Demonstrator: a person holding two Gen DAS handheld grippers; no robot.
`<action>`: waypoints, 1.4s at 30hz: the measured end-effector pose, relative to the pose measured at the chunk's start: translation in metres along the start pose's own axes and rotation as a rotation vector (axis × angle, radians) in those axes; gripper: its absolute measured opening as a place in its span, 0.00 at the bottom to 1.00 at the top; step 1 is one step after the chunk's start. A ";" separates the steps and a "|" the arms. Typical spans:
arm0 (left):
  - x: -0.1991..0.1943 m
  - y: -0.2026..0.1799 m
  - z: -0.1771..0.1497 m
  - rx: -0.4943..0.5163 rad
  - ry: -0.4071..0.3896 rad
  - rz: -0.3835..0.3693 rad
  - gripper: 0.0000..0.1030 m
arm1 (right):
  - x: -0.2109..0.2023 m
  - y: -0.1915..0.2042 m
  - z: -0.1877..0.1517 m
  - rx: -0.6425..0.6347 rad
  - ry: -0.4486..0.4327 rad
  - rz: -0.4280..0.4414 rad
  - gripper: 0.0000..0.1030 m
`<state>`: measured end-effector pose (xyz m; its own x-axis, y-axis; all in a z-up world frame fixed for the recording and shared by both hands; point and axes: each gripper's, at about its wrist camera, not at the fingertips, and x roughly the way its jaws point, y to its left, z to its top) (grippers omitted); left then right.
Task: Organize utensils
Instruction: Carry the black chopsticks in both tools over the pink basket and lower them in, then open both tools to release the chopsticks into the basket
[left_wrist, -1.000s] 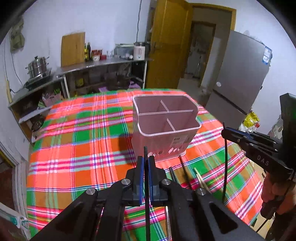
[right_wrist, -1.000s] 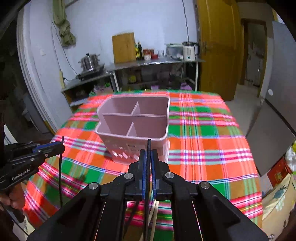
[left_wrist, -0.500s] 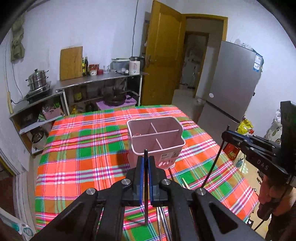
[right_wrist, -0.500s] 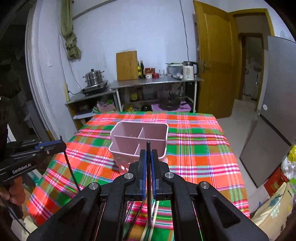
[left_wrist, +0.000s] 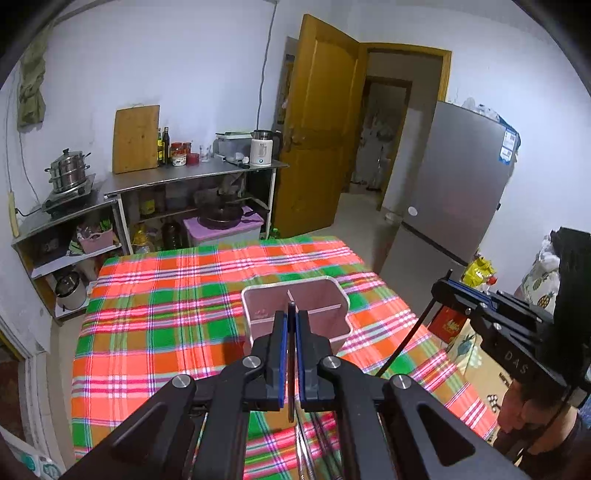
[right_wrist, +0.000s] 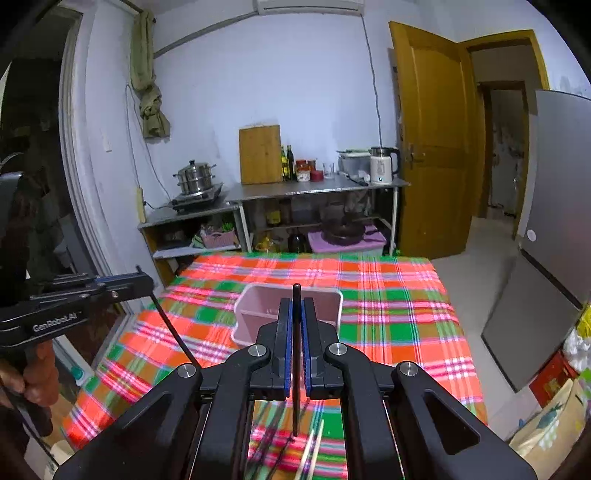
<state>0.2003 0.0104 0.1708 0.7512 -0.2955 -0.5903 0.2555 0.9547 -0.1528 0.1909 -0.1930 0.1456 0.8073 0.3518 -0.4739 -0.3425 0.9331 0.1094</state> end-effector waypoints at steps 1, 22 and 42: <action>0.000 0.001 0.006 -0.005 -0.004 -0.005 0.04 | 0.000 0.001 0.005 -0.001 -0.008 0.003 0.04; 0.048 0.043 0.084 -0.092 -0.040 0.015 0.04 | 0.048 0.012 0.066 0.035 -0.094 0.055 0.04; 0.118 0.077 0.036 -0.147 0.074 0.025 0.17 | 0.127 -0.003 0.021 0.073 0.106 0.061 0.07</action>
<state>0.3304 0.0479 0.1179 0.7077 -0.2730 -0.6517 0.1411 0.9584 -0.2482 0.3047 -0.1495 0.1037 0.7290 0.4020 -0.5540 -0.3505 0.9144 0.2023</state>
